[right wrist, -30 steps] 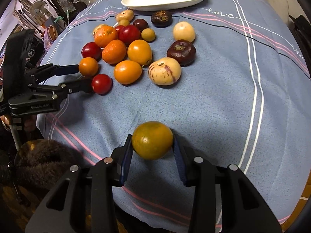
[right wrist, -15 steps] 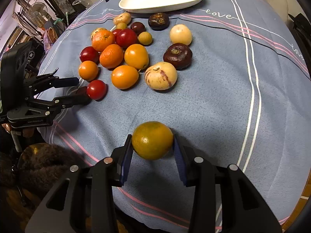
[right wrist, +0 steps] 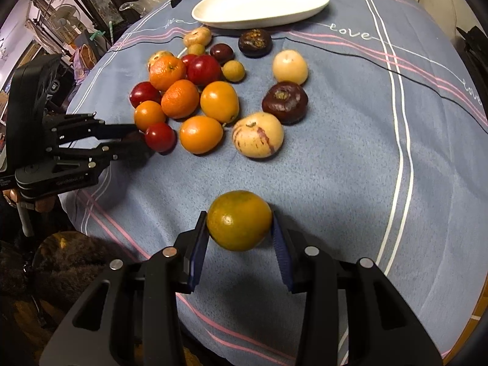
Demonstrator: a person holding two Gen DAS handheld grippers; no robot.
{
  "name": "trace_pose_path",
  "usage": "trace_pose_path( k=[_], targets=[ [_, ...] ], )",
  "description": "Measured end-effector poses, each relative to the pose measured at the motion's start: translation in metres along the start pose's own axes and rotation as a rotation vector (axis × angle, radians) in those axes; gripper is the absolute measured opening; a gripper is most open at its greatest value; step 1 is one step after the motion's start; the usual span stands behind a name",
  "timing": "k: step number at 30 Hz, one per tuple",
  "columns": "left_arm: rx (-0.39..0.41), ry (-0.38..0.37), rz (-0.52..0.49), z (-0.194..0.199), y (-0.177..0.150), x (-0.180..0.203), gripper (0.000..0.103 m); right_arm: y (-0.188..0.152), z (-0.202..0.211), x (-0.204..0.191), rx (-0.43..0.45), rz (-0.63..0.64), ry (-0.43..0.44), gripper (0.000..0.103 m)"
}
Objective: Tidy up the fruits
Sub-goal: 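Grasp the dark plum with the left gripper while the right holds a yellow-green fruit, then carry both fruits to the white plate and open both grippers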
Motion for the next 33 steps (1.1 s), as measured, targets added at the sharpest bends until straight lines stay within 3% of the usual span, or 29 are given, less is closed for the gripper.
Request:
trace_pose_path(
  k=[12,16,24,33],
  targets=[
    [0.027,-0.018,0.065,0.019,0.001,-0.012,0.032,0.008,-0.004,0.001,-0.025,-0.002,-0.009,0.041],
    [0.071,0.015,0.05,0.042,0.027,-0.011,0.032,0.022,0.005,0.0,0.008,-0.008,0.013,0.041],
    [0.168,0.123,0.081,0.066,0.125,-0.032,0.032,0.106,0.037,0.005,0.153,0.036,0.026,0.041],
    [0.18,0.185,0.108,0.042,0.205,-0.054,0.032,0.221,0.061,0.034,0.34,0.033,0.043,0.041]
  ],
)
Point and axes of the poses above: each gripper's, at about its wrist camera, not at the fingertips, and z roughly against the way its jaws point, x to its right, y to its top, the point moved 9 cm from there along -z, roughly the way its jaws point, and after that the axes turned 4 degrees about z, right-handed, at the moved point
